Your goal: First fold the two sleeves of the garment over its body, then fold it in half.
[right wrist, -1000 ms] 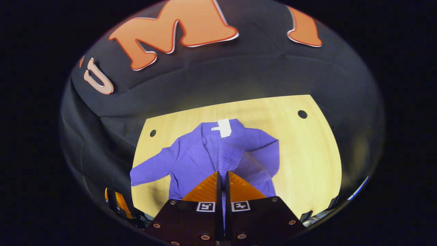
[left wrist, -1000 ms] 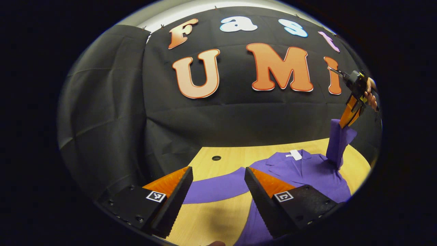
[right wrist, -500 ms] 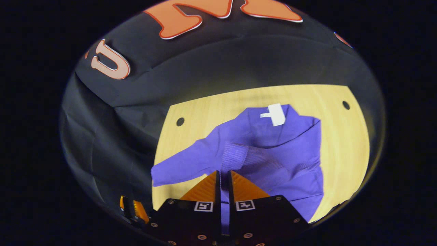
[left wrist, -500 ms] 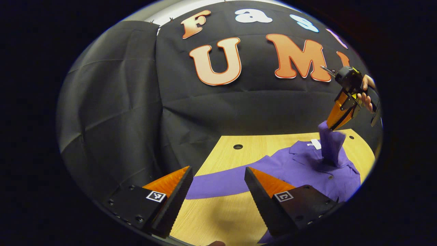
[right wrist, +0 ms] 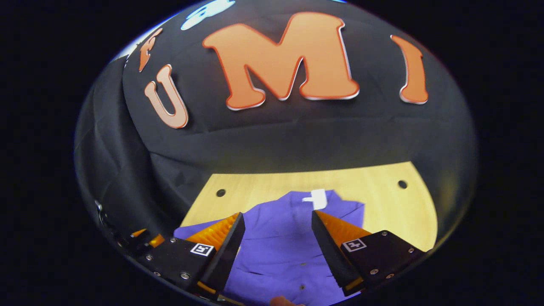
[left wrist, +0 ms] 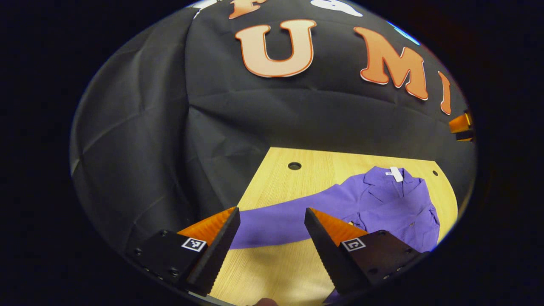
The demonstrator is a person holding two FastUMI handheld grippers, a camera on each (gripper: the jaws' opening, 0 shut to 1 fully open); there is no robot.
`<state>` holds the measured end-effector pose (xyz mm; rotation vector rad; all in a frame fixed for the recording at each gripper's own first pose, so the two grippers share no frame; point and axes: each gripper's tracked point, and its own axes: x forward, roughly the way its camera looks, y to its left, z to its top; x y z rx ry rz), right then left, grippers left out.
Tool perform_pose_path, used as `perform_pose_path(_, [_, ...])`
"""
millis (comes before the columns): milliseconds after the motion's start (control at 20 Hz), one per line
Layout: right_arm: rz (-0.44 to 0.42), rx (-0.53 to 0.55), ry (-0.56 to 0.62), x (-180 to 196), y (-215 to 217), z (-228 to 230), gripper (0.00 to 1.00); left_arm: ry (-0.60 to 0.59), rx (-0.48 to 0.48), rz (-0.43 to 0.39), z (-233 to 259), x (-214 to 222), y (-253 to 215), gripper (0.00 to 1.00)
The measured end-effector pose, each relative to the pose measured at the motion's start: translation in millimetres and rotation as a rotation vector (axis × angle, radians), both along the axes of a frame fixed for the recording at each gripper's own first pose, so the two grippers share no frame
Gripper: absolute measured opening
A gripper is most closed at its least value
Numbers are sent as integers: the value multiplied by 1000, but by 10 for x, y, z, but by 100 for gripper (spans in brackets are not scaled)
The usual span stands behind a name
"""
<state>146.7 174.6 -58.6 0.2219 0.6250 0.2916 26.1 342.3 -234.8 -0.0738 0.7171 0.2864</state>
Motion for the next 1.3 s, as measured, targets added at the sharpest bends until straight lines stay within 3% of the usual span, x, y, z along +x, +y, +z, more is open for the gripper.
perform_pose_path(150, [-36, -15, -62, -140, -285, 119, 95, 111, -118, 26, -317, 43, 135, 100])
perform_pose_path(400, [-153, -83, -178, -425, -1092, 247, 95, 335, -175, 161, -950, -24, 682, 100])
perform_pose_path(550, [-201, -123, -206, -599, -1391, 304, 95, 445, -224, 185, -1295, -51, 831, 100])
perform_pose_path(850, [-284, -153, -142, -890, -1748, 70, 95, 669, -271, 180, -1945, -72, 781, 100])
perform_pose_path(1150, [-332, -158, -94, -1009, -1867, -75, 95, 725, -306, 154, -2098, 46, 703, 96])
perform_pose_path(1200, [-339, -153, -86, -1020, -1876, -89, 100, 736, -310, 142, -2055, 54, 669, 89])
perform_pose_path(1300, [-329, -138, -80, -1029, -1888, -122, 95, 743, -328, 131, -2041, 126, 535, 39])
